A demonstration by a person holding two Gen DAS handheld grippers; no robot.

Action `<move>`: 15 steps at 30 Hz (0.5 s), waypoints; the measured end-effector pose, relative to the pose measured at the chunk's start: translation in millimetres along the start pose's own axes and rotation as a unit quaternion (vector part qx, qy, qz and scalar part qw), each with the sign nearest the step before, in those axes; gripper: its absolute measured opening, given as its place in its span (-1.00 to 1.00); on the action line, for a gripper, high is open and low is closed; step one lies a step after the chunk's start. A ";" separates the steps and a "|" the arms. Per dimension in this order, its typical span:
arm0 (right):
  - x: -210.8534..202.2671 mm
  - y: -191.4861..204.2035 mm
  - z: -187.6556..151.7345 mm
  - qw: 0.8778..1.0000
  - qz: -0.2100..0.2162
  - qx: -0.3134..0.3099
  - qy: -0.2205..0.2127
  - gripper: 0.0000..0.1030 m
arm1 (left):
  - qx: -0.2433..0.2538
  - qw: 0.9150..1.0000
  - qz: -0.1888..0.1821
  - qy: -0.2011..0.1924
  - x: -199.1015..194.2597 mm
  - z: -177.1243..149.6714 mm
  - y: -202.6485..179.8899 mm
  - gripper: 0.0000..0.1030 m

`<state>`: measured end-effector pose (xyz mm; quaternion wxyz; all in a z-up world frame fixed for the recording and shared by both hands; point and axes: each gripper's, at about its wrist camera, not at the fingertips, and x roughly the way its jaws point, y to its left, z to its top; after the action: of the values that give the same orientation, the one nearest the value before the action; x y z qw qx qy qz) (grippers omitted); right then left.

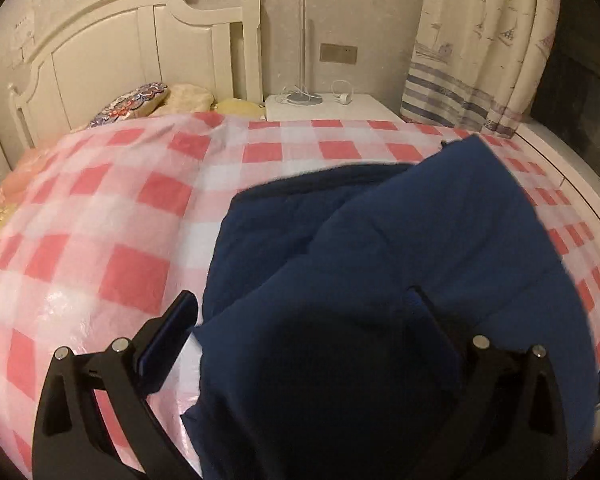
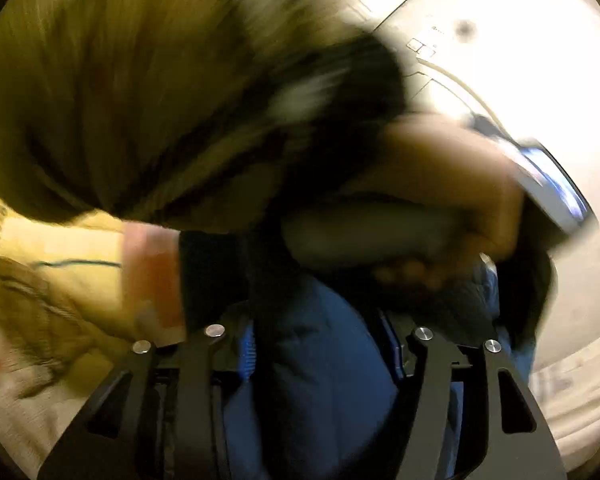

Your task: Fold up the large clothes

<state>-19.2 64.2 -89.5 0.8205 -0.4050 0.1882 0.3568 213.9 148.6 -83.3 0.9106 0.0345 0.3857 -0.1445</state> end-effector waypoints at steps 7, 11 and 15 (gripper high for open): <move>-68.4 -94.8 -46.5 0.981 0.057 0.161 -0.088 0.51 | -0.049 0.999 -0.020 -0.002 3.5 -6.8 21.6 0.96; -47.3 -194.2 -82.7 0.947 0.010 0.309 -0.082 0.19 | -0.036 0.999 0.021 -0.019 -2.1 -6.5 14.3 0.96; 9.4 -271.8 -113.3 0.911 -0.003 0.411 -0.037 -0.14 | -0.039 0.999 0.022 -0.017 -1.6 -5.4 16.3 0.96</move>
<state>185.5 -135.6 -19.1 0.9219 -0.0192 0.2865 0.2600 213.8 165.4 -86.7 0.9205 0.0046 0.3750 -0.1096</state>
